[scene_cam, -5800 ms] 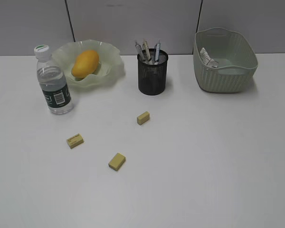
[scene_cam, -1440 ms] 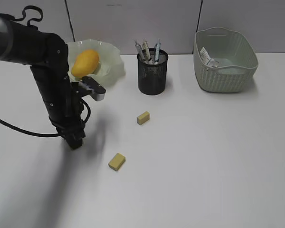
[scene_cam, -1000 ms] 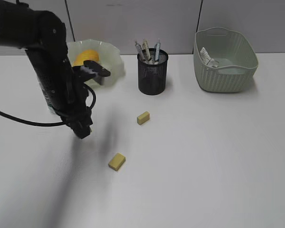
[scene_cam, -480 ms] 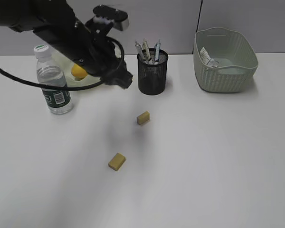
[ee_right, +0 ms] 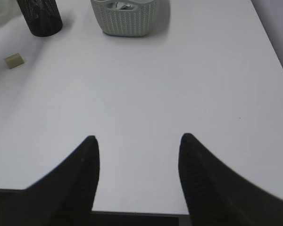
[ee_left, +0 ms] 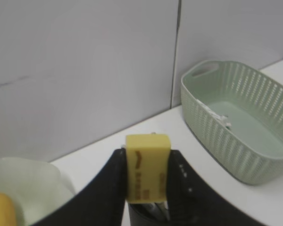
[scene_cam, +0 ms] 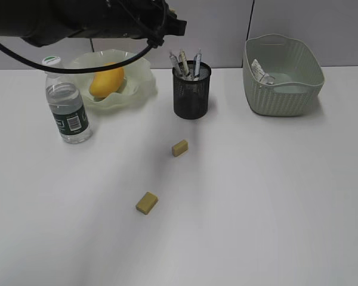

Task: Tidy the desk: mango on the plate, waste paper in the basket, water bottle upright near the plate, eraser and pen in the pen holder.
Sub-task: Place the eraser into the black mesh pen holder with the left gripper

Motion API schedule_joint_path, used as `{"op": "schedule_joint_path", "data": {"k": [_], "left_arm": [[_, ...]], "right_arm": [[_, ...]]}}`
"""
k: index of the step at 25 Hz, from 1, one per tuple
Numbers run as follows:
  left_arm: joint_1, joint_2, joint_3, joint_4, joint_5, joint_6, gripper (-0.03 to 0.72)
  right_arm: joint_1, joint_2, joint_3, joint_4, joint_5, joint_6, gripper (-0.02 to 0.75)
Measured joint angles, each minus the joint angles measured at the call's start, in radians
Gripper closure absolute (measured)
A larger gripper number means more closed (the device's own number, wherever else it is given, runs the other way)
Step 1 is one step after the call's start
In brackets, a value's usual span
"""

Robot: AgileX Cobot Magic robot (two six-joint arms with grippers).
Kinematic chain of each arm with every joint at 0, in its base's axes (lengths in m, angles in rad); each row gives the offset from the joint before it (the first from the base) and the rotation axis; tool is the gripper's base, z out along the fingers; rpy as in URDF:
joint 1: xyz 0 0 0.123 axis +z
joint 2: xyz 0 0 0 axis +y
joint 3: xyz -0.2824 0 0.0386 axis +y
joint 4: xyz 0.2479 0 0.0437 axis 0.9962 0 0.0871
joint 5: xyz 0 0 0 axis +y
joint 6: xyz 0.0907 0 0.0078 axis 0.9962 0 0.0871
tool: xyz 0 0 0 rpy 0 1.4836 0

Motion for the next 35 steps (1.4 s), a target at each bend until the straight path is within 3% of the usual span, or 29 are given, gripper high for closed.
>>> {"op": "schedule_joint_path", "data": {"k": [11, 17, 35], "left_arm": [[-0.007, 0.105, 0.0, 0.002, -0.231, -0.114, 0.487], [-0.026, 0.127, -0.008, 0.017, -0.256, -0.131, 0.487], [-0.054, 0.301, -0.182, 0.052, -0.264, -0.173, 0.487]], "right_arm": [[0.0, 0.0, 0.0, 0.0, 0.0, 0.0, 0.306], [0.0, 0.0, 0.0, 0.0, 0.0, 0.0, 0.306], [0.0, 0.0, 0.0, 0.0, 0.0, 0.0, 0.306]]}}
